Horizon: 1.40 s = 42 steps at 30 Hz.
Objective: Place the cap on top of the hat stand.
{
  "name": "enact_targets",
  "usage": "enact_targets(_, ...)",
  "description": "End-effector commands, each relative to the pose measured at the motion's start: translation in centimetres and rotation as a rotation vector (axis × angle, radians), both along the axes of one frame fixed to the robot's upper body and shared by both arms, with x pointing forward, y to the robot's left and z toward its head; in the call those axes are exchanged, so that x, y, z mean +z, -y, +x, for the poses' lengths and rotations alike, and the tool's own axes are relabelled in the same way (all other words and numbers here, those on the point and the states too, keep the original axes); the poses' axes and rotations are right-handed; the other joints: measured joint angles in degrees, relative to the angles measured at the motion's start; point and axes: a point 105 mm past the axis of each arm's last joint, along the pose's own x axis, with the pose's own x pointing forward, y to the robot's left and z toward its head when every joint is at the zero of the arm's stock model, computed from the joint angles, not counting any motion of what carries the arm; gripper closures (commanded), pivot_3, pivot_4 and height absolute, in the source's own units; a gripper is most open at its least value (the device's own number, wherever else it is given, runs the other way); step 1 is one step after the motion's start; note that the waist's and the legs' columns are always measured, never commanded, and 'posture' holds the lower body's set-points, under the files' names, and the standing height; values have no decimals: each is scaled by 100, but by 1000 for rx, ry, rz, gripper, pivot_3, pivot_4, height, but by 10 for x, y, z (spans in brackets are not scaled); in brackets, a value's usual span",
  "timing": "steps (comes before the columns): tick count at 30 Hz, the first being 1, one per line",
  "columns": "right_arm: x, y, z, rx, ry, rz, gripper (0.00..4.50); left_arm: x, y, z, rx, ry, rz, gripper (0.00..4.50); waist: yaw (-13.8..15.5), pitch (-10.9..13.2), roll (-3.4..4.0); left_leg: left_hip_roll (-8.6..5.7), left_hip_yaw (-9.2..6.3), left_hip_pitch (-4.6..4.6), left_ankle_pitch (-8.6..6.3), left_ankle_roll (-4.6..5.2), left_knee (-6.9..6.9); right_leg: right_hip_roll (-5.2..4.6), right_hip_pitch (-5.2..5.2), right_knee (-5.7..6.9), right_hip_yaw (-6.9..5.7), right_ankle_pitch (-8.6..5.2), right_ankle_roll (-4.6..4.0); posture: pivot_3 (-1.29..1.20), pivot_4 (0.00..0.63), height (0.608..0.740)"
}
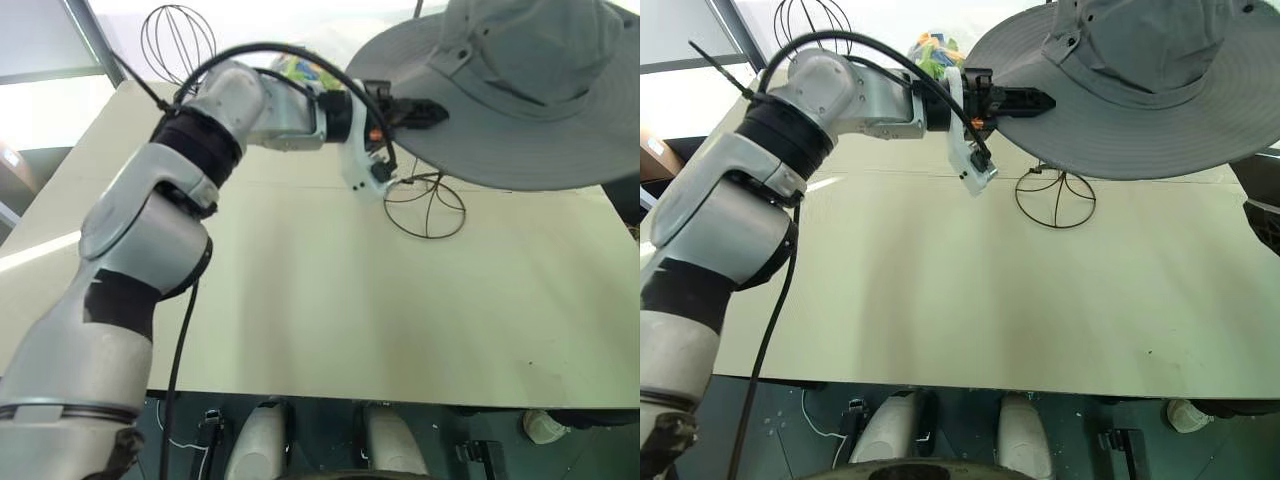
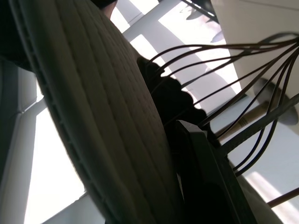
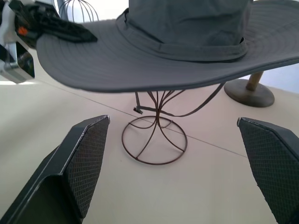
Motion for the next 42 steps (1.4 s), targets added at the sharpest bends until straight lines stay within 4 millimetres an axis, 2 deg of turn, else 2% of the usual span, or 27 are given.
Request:
enact_targets(1, 10, 4, -8, -31, 70, -20, 0, 28, -1, -5, -27, 56, -49, 4340, -3, 0, 0, 0, 0, 0, 0, 0, 0, 0, -1, 0, 0, 0, 0, 0, 150, 739)
enact_targets(5, 6, 3, -10, -40, 69, -18, 0, 37, -5, -3, -13, 83, -51, 4340, -4, 2, -3, -2, 2, 0, 0, 0, 0, 0, -2, 0, 0, 0, 0, 0, 150, 739)
enact_targets(13, 0, 6, -15, -67, 69, -4, 0, 1, -21, 4, -29, 81, 97, 4340, -8, 3, -5, -2, 4, 1, 0, 0, -2, 1, -2, 1, 2, -1, 1, 0, 150, 739)
enact_targets(18, -2, 5, -13, -64, 70, 0, 0, 2, -20, 5, -29, 92, 89, 4340, -5, 3, -5, -3, 4, 0, 0, -1, -1, 0, -2, 2, 1, -1, 1, 0, 150, 739)
enact_targets(20, -1, 4, -11, -62, 72, 1, 0, 3, -19, 6, -25, 83, 79, 3329, -5, 3, -6, -4, 4, 0, 0, 0, -1, 0, -2, 1, 2, -1, 1, 0, 150, 739)
enact_targets(21, -1, 4, -11, -61, 72, 1, 0, 4, -19, 6, -23, 81, 77, 3056, -5, 4, -6, -4, 5, 0, 0, -1, -1, 0, -2, 2, 1, -1, 1, 0, 150, 739)
enact_targets(27, -1, 3, -8, -57, 72, 1, 0, -4, -25, 9, -13, 57, 89, 131, 1, 4, -6, -4, 5, 0, 0, -1, 0, -1, -1, 2, 1, -1, 1, 0, 150, 739)
enact_targets(28, -1, 3, -8, -57, 72, 0, 0, -6, -26, 9, -13, 49, 95, 32, 2, 4, -6, -4, 5, 0, 0, -1, 0, -1, -1, 2, 1, -1, 1, 0, 150, 739)
enact_targets(42, 3, 4, 1, -45, 74, -18, 0, -30, -37, 9, -44, 76, 161, 32, -1, 4, -7, -4, 6, 0, 0, -1, 1, -1, -2, 4, 2, -1, 1, 0, 150, 739)
